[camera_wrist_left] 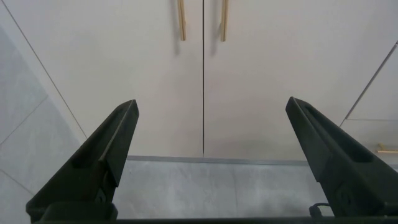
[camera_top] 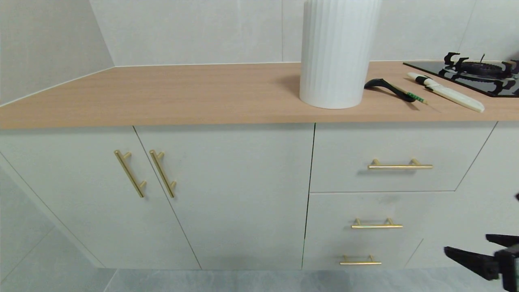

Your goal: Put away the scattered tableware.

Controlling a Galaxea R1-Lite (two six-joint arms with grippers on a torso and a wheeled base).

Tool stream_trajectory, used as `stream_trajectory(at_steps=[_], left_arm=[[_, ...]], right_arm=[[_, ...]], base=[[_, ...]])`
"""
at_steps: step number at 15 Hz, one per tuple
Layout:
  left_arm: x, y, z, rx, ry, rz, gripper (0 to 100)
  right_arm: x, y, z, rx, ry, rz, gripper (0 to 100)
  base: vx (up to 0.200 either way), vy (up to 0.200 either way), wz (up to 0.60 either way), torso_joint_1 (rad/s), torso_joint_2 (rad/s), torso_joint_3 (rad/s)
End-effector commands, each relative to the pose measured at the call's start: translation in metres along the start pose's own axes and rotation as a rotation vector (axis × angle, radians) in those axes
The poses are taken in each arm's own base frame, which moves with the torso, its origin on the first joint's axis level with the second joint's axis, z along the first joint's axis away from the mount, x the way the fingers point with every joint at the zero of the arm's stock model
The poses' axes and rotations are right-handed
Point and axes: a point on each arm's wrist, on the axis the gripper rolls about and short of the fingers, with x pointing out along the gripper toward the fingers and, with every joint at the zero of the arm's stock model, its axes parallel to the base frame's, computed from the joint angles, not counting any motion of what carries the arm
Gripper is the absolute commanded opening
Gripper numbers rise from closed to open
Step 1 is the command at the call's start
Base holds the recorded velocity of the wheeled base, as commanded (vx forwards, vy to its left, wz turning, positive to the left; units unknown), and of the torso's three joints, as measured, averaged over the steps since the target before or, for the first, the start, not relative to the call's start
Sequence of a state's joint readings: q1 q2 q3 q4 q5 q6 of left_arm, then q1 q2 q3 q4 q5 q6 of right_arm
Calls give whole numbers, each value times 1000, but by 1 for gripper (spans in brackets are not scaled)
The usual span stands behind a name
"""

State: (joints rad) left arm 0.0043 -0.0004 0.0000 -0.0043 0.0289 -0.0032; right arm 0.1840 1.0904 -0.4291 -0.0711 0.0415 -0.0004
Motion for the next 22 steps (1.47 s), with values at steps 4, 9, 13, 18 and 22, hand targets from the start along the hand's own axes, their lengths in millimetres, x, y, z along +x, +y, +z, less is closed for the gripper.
stream_trajectory(at_steps=[4,9,13,18,22], left_arm=[[0,0,0,0,0,1,100],[0,0,0,0,0,1,100],[0,0,0,0,0,1,100],[0,0,0,-1,0,1,100],[0,0,0,0,0,2,100]], right_arm=[[158,-5,-11,0,238,-7,100],[209,-17,-28,8,154,-151,100],[228,-20,-35,16,89,-203,100],[250,-23,-44,19,1,-254,100],[257,-24,-41,58,-44,-271,100]], base=[[0,0,0,0,0,0],[0,0,0,0,0,0],[0,0,0,0,0,0],[0,0,0,0,0,0],[0,0,0,0,0,0]])
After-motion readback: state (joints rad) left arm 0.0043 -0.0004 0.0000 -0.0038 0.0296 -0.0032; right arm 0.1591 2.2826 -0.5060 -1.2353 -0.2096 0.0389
